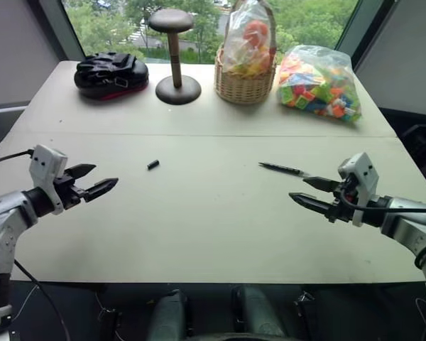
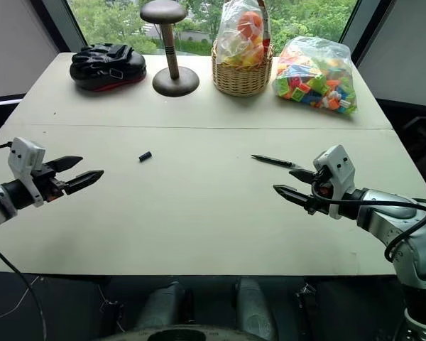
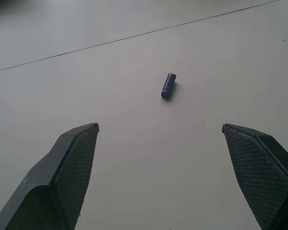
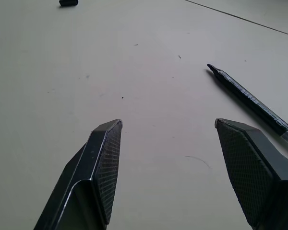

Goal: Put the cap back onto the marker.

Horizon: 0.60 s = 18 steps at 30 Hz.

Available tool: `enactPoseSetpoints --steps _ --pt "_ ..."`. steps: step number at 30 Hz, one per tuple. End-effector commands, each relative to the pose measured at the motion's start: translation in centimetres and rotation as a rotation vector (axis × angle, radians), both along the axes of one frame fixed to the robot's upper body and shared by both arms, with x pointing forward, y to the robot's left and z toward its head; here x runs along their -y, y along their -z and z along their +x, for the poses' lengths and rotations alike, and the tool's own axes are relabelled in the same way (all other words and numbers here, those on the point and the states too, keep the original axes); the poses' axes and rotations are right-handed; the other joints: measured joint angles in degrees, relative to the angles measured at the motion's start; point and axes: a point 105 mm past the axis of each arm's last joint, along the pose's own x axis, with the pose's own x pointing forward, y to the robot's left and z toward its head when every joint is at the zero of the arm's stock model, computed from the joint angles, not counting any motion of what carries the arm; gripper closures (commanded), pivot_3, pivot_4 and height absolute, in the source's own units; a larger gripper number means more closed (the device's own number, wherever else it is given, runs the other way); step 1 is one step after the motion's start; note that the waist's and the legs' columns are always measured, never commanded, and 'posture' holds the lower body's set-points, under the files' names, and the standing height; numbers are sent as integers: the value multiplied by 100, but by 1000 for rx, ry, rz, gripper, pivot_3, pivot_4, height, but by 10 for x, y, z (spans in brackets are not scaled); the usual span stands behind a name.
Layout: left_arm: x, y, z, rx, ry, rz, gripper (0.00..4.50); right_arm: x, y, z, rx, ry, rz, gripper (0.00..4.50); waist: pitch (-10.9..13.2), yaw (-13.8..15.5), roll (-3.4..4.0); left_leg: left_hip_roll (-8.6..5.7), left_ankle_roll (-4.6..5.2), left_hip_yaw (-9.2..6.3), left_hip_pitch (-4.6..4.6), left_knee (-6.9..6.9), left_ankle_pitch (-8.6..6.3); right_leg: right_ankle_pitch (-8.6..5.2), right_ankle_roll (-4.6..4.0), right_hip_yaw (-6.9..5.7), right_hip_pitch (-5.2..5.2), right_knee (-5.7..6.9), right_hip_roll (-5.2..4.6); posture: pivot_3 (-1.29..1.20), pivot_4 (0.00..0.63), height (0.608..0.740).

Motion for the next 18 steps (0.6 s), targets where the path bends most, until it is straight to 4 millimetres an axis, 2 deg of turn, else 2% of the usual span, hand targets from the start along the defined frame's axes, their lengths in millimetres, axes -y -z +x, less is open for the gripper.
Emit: enactPoseSetpoints --steps 1,18 --pt "0 -13 0 57 -5 3 186 -4 -8 2 49 -15 -2 1303 0 4 0 0 0 0 0 1 0 0 0 0 0 0 7 0 150 740" --pt "-3 -7 1 61 -27 26 186 -4 -5 2 51 -13 -10 1303 -1 7 -1 1 0 0 0 4 0 5 9 0 1 2 14 0 150 740"
